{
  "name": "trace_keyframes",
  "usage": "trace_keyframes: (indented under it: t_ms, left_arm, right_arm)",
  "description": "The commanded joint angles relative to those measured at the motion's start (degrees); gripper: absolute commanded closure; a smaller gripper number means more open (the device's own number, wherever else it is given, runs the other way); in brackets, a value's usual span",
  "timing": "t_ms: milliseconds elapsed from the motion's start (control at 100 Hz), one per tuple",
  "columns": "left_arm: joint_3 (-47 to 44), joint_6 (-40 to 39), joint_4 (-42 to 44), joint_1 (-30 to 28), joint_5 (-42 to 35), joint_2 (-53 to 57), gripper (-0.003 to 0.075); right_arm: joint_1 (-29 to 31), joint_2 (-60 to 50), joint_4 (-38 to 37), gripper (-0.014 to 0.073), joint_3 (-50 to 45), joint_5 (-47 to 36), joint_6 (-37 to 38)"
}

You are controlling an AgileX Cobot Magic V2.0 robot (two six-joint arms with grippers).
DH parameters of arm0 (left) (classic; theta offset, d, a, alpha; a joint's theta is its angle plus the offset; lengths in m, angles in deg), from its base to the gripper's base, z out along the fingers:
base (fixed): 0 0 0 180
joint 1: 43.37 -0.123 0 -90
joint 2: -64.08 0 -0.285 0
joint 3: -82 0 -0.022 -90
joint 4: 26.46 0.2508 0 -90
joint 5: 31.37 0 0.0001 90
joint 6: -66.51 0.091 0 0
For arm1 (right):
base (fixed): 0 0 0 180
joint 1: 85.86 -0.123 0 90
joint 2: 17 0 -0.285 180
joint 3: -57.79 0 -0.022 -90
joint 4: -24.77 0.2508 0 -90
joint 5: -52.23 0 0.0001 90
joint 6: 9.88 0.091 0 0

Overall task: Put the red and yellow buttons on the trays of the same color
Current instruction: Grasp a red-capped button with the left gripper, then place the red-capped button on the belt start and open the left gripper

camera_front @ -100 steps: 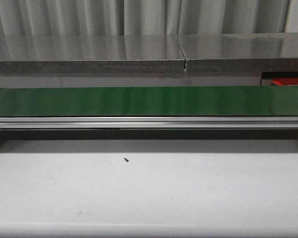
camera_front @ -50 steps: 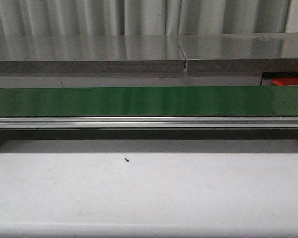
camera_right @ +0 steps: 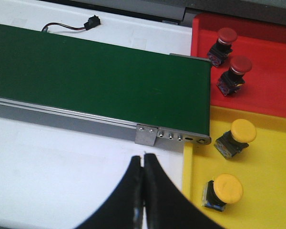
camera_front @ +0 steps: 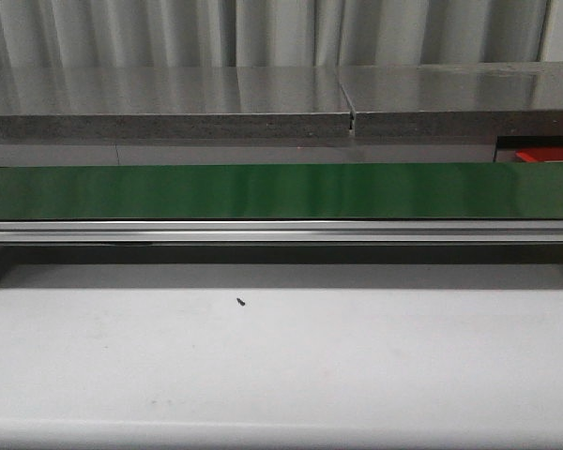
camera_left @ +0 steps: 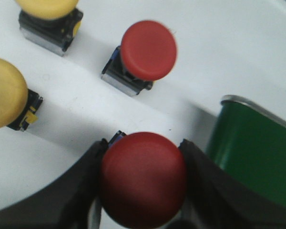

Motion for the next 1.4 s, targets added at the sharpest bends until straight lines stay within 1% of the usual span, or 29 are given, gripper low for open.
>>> trace_keyframes:
  t_ms: [0, 210, 410, 550, 770, 910, 1180, 1390]
  left_arm:
    - [2.1, 0.7, -1.5, 0.0, -0.3, 7.8, 0.0739]
    - [2.1, 2.8, -1.5, 0.8, 4.8, 15.0, 0.0739]
    - [1.6, 3.0, -1.5, 3.8, 7.2, 17.3, 0.0739]
    - [-2.3, 3.8, -1.5, 6.6, 4.6, 17.4, 0.0739]
    - [-10.0, 7.1, -1.5, 11.4, -5.7, 17.4, 0.0739]
    - [-12.4, 7.2, -1.5, 13.2, -9.4, 17.4, 0.0739]
    - [-12.6, 7.4, -1.3, 13.6, -10.1, 17.0, 0.0739]
    - [-12.6, 7.4, -1.4, 13.6, -7.7, 13.9, 0.0738]
  right_arm:
    - [-0.1, -0.3, 0.4, 0.0662, 1.4, -3.3, -0.5]
    - [-0.1, -0.3, 0.4, 0.0662, 1.4, -3.3, -0.5]
    - [-0.1, -0.3, 0.4, 0.0662, 1.4, -3.3, -0.5]
    - [-0.1, -0.3, 0.4, 0.0662, 1.4, -3.3, -0.5]
    - [-0.1, -0.3, 0.4, 0.0662, 1.4, -3.3, -0.5]
    - [-0.1, -0.3, 0.4, 0.0662, 1.4, -3.3, -0.5]
    - [-0.1, -0.3, 0.4, 0.0662, 1.4, -3.3, -0.5]
    - [-0.1, -0.3, 0.4, 0.0662, 1.4, -3.3, -0.5]
